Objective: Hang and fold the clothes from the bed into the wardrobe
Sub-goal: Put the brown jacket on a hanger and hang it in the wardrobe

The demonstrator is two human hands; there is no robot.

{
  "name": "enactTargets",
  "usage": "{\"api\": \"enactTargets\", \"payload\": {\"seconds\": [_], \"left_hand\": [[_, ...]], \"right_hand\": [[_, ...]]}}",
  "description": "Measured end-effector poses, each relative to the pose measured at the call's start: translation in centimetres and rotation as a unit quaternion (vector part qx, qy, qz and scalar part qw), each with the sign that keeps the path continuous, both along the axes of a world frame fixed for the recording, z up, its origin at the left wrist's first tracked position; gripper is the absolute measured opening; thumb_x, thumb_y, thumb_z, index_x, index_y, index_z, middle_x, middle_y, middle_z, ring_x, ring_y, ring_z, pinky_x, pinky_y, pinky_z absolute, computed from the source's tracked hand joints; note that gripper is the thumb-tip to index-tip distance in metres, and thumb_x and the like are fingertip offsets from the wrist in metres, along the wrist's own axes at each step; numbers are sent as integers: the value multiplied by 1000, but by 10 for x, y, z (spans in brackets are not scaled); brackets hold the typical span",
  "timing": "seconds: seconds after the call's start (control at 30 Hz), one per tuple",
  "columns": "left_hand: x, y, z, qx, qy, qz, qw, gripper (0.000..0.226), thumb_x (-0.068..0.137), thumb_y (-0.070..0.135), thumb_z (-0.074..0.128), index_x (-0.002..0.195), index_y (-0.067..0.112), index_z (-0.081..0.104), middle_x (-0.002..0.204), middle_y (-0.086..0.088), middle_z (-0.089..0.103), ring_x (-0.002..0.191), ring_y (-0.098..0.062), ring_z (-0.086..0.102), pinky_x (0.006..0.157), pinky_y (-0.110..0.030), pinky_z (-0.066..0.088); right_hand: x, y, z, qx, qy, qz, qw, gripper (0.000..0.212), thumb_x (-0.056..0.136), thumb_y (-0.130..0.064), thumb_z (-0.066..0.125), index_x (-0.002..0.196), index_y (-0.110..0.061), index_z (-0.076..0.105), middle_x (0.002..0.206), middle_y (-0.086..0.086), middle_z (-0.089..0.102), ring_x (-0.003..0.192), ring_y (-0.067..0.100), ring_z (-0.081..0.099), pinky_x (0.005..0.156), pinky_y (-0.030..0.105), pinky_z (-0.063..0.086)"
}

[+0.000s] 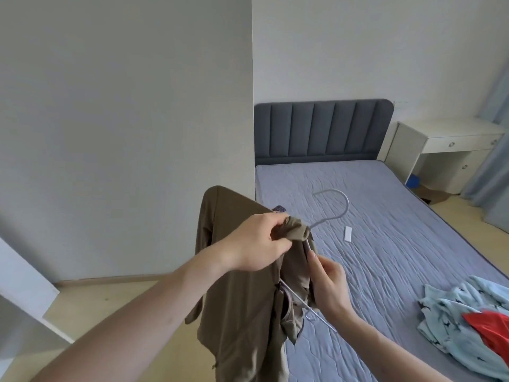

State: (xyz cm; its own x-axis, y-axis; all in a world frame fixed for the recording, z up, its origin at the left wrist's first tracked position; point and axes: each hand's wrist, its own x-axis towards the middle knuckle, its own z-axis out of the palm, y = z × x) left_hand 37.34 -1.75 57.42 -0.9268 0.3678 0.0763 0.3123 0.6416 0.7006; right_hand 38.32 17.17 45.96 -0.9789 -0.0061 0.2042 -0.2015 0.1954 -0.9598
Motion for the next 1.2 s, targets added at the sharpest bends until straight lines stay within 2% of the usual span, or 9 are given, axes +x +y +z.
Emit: {"api": "enactTargets", "payload": {"seconds": [0.17, 0.4, 0.5, 0.57, 0.67, 0.8, 0.97, 1.1, 1.2], "left_hand": [[-9, -24, 13, -233, 281, 43, 930, 39, 80, 42, 54, 118, 38, 63, 109, 13, 45, 107, -11, 43, 103, -35, 30], [-40, -51, 23, -223, 252, 24, 941, 32, 99, 54, 51, 89, 27, 66, 81, 11, 61, 77, -13, 56, 66, -34, 46], [-44, -51, 23, -208, 273, 34, 939, 32, 99, 54, 51, 88, 28, 67, 78, 11, 62, 74, -12, 55, 62, -32, 44], [-46, -52, 24, -184, 286, 54, 939, 34, 99, 54, 53, 84, 27, 67, 74, 13, 60, 70, -11, 53, 60, -31, 42], [-49, -56, 27, -154, 301, 86, 937, 34, 98, 54, 54, 86, 28, 70, 76, 13, 64, 72, -12, 56, 60, -31, 41], [-49, -56, 37, -130, 323, 108, 931, 37, 96, 58, 49, 91, 30, 73, 84, 12, 71, 79, -14, 61, 62, -30, 41], [-42, -48, 57, -118, 353, 105, 922, 35, 95, 58, 50, 91, 30, 72, 83, 14, 69, 78, -10, 57, 61, -27, 35], [-34, -47, 70, -115, 359, 95, 922, 32, 95, 55, 53, 92, 30, 73, 85, 15, 70, 78, -8, 57, 62, -25, 36], [-29, -52, 76, -115, 352, 98, 924, 30, 95, 54, 54, 94, 31, 74, 87, 14, 71, 81, -10, 60, 66, -29, 41]], "right_hand": [[-1, 4, 14, -3, 16, 15, 1000, 59, 98, -44, 51, 61, -3, 30, 57, 13, 24, 55, 20, 24, 57, 36, 18], [-3, 16, 29, 33, 62, 7, 998, 54, 96, -46, 54, 60, -9, 42, 54, -7, 34, 51, 9, 31, 51, 24, 26], [-5, 27, 22, 107, 158, -37, 981, 11, 98, -28, 61, 90, -23, 66, 86, -13, 60, 79, 8, 58, 73, 19, 42], [0, 35, 10, 133, 216, -85, 964, 17, 95, -23, 61, 112, -25, 61, 112, -9, 57, 106, 13, 57, 94, 21, 41], [14, 41, -14, 108, 251, -88, 958, 12, 94, -24, 58, 103, -31, 54, 100, -12, 57, 93, 14, 59, 84, 20, 43], [22, 31, -51, 98, 30, -54, 993, 15, 96, -35, 62, 81, -32, 60, 73, -8, 62, 69, 8, 59, 61, 19, 44], [-5, 15, -77, -43, -441, -38, 896, 60, 89, -72, 56, 114, -17, 55, 120, 8, 66, 118, 30, 61, 103, 45, 50], [-25, 5, -75, -128, -518, 26, 845, 62, 81, -78, 63, 103, -20, 60, 115, -2, 70, 120, 22, 60, 101, 42, 45], [-39, -5, -74, -122, -498, -9, 858, 18, 85, -30, 69, 91, -13, 66, 103, 4, 72, 103, 17, 68, 79, 33, 52]]}}
